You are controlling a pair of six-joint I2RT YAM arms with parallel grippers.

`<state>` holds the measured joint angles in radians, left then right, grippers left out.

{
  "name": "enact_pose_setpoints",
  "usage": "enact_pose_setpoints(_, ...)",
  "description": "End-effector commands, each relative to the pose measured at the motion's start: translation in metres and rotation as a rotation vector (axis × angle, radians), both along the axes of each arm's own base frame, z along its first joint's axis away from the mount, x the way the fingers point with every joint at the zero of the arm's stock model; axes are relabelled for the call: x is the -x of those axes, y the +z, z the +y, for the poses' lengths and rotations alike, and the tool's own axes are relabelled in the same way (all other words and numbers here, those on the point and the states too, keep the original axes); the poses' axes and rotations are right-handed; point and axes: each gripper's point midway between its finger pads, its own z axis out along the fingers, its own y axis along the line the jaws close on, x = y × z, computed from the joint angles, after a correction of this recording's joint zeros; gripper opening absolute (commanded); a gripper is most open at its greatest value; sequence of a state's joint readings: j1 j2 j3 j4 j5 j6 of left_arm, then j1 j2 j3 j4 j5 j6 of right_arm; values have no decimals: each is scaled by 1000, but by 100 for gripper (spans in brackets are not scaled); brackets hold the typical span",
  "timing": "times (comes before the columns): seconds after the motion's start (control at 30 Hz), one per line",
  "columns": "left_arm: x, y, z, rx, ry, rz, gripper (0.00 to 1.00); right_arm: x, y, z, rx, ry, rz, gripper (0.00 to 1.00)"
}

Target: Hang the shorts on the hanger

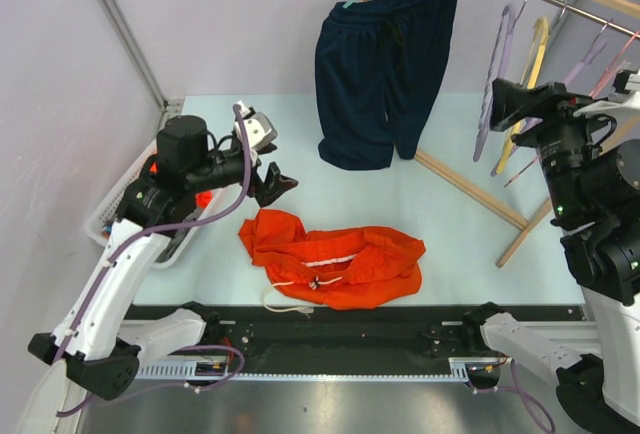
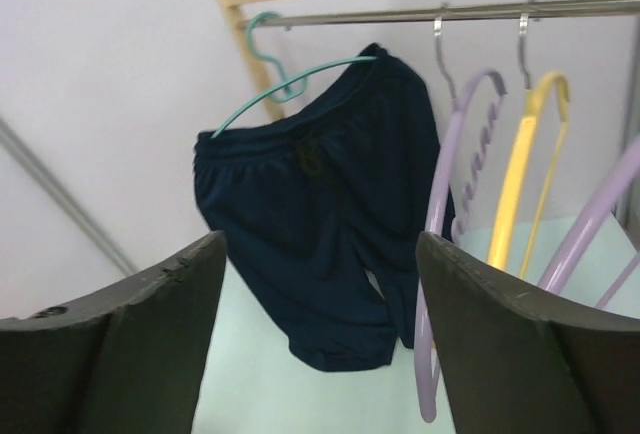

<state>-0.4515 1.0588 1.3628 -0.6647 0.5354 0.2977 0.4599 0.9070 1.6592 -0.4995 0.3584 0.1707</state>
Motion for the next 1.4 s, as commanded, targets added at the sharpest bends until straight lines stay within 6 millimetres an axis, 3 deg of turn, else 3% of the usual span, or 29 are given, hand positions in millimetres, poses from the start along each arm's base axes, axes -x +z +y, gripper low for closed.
enact_pose_setpoints(0.0, 6, 29, 6, 23, 9, -104, 90, -24, -16, -12, -139, -110, 98, 77)
enact_pose_setpoints(0.2, 12, 30, 10, 26, 11, -118, 90, -50, -28, -18, -160, -164, 141, 76)
enact_pose_setpoints(0.57, 14, 29, 12, 23, 12, -127, 91, -91, -62, -59, -210, -253, 241, 71)
enact_pose_setpoints(0.77, 12, 22, 11, 10, 10, -117, 92, -108, -71, -44, -173, -143, 228, 65)
enact_pose_setpoints(1.0, 12, 16, 10, 5, 8, -103, 92, -122, -75, -42, -148, -128, 214, 59)
enact_pose_setpoints(1.1, 10, 14, 11, 0, 12, -98, 93, -126, -80, -39, -132, -113, 206, 53)
enact_pose_setpoints(1.37, 9, 9, 10, -12, 12, -84, 94, -125, -82, -39, -107, -102, 153, 22)
